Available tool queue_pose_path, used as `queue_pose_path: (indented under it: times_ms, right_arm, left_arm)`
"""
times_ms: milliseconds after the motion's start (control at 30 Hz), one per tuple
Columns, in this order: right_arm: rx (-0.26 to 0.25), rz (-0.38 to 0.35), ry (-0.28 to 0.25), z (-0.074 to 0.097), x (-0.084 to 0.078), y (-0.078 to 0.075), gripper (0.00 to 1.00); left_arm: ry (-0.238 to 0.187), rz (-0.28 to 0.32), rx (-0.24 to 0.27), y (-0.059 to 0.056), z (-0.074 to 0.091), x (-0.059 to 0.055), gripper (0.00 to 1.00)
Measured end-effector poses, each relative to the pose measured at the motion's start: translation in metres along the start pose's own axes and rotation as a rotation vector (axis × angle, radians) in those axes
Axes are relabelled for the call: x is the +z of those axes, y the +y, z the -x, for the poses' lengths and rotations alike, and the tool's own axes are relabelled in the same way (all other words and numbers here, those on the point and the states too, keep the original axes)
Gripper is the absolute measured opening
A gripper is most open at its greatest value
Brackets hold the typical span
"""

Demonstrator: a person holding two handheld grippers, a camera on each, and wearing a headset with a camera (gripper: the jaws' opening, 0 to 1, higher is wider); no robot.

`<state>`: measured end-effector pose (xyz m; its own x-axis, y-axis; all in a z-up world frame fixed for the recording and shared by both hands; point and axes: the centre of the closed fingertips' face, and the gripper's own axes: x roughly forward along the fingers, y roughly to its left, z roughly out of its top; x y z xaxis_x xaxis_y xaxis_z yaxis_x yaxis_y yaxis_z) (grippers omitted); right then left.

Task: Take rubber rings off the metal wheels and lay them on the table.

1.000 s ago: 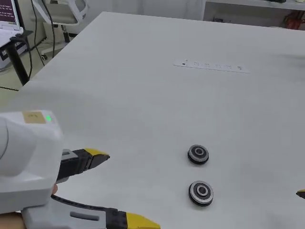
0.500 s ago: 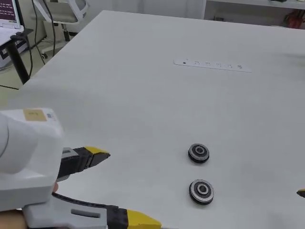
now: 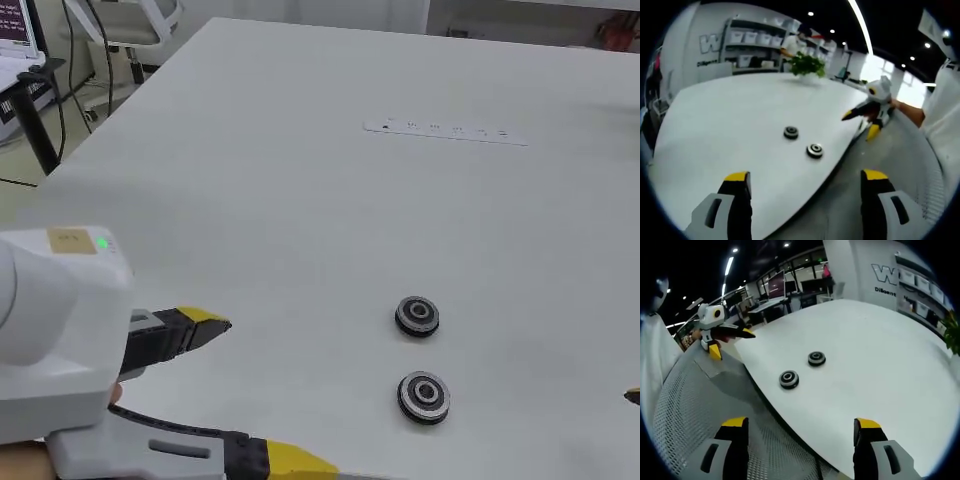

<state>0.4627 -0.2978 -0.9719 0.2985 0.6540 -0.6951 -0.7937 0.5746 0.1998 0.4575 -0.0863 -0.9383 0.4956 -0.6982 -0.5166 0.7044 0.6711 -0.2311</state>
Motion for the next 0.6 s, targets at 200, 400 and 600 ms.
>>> queue_pose_path:
  times_ms: [200,400,600]
  right_arm:
    - [-0.006,0.001,-0.005,0.001,0.001,-0.001,0.86]
    - [-0.011,-0.008,-0.031,0.002,0.005,-0.001,0.85]
    - [-0.025,-0.035,-0.092,0.006,0.014,-0.005,0.84]
  left_arm:
    - [-0.007,0.001,-0.004,-0.001,0.000,0.001,0.92]
    - [-0.012,0.002,-0.005,-0.001,0.000,0.002,0.91]
    - [-0.053,0.006,-0.007,0.001,0.003,0.009,0.91]
